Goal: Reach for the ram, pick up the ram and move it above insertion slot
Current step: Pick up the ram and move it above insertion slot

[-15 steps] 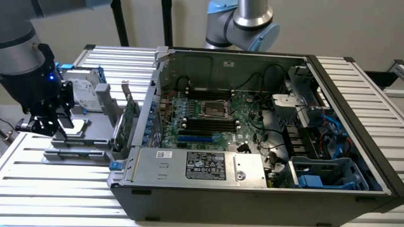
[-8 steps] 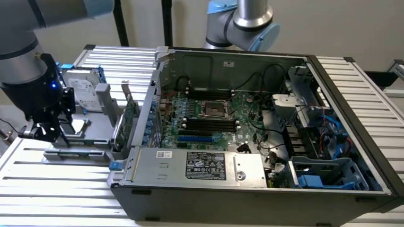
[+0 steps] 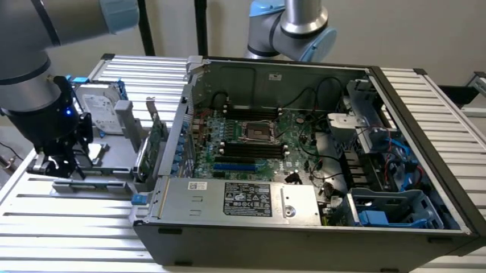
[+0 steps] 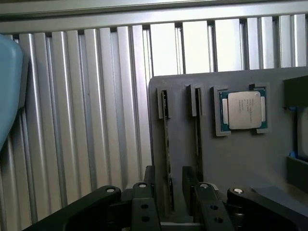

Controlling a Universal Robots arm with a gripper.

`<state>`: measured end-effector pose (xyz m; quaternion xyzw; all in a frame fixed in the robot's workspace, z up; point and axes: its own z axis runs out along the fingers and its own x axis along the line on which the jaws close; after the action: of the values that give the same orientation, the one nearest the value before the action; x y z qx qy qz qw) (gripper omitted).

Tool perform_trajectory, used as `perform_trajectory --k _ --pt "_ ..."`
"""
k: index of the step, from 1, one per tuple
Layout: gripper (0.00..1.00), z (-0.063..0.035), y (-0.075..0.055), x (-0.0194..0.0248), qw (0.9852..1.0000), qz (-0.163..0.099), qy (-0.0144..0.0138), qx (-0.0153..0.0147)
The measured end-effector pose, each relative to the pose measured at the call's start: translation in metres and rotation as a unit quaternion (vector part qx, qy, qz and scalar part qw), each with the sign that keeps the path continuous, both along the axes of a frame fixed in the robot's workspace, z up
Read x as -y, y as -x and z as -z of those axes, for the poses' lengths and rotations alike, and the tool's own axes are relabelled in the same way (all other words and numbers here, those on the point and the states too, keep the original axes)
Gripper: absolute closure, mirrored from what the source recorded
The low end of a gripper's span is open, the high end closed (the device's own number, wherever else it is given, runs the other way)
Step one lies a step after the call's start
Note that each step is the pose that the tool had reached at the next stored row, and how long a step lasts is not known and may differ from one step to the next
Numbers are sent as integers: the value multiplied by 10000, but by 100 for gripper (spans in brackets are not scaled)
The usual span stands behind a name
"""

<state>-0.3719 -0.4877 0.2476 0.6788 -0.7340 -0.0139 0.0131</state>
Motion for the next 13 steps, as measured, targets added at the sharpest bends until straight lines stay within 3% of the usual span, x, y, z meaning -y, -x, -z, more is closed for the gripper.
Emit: perform_trajectory --k 13 --pt "64 236 0 10 10000 -61 0 0"
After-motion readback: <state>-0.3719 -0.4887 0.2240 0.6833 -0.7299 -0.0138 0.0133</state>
